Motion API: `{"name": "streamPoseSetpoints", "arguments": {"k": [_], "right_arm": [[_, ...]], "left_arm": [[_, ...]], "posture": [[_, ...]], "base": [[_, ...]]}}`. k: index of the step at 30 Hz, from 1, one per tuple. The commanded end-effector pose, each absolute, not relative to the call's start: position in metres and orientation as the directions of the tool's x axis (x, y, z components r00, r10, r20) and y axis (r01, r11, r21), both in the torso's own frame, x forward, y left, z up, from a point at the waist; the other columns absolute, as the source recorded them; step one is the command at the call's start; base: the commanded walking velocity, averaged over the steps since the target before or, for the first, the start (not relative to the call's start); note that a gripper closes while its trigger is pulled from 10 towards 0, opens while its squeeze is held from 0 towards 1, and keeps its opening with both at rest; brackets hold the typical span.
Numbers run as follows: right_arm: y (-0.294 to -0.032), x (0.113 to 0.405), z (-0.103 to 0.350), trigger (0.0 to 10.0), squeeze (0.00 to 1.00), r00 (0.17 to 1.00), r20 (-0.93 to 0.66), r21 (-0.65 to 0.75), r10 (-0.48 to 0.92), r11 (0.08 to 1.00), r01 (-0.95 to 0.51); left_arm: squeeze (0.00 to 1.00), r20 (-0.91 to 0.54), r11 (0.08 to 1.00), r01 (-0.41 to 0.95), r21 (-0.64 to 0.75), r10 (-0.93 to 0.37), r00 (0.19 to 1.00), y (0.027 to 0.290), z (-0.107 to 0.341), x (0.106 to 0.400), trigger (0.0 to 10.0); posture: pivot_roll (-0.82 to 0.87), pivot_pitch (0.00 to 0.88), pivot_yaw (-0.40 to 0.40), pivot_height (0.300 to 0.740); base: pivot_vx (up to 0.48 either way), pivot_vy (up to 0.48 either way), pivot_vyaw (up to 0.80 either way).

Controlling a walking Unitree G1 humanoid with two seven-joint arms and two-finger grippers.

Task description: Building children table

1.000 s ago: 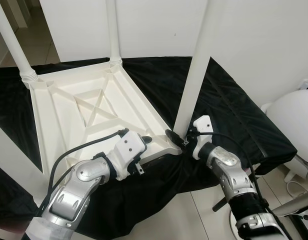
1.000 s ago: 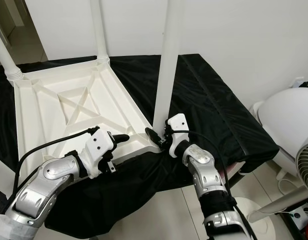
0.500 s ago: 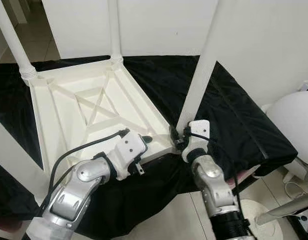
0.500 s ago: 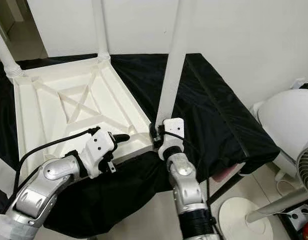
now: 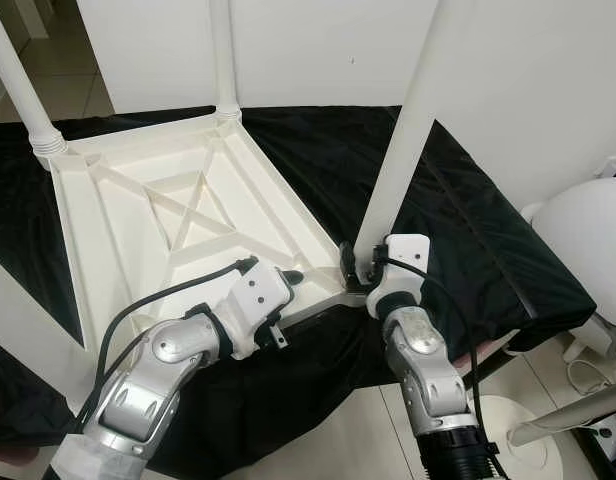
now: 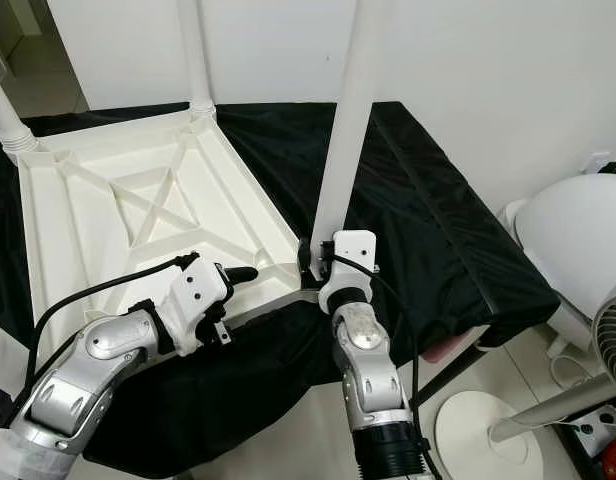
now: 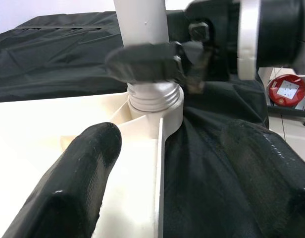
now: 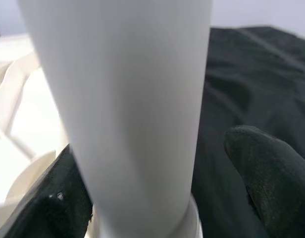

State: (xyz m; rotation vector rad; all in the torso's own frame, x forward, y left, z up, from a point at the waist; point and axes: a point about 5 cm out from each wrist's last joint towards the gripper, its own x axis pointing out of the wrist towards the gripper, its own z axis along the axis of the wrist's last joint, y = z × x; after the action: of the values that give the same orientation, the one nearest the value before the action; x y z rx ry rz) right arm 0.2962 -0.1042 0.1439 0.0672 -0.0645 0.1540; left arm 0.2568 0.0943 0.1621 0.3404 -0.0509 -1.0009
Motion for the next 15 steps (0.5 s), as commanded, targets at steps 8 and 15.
{"name": "streamPoseSetpoints", "arguments": {"k": [8, 15], "right_arm": [[-0.123, 0.298, 0.140, 10.0, 0.00, 0.969, 0.042, 0.035, 0.245, 0.969, -0.247], [-0.135, 0.308, 0.149, 10.0, 0.00, 0.922, 0.082, -0.075, 0.379, 0.925, -0.373]], "left_arm": [[0.00, -0.095, 0.522, 0.791, 0.318, -0.813, 0.575, 0.094, 0.162, 0.259, 10.0], [0.00, -0.073, 0.536, 0.783, 0.315, -0.809, 0.583, 0.092, 0.163, 0.260, 10.0]], "posture": [[0.11, 0.073, -0.042, 0.740], [0.10, 0.075, -0.036, 0.740]], "base": [[0.000, 0.000, 0.00], [0.000, 0.000, 0.00]]}}
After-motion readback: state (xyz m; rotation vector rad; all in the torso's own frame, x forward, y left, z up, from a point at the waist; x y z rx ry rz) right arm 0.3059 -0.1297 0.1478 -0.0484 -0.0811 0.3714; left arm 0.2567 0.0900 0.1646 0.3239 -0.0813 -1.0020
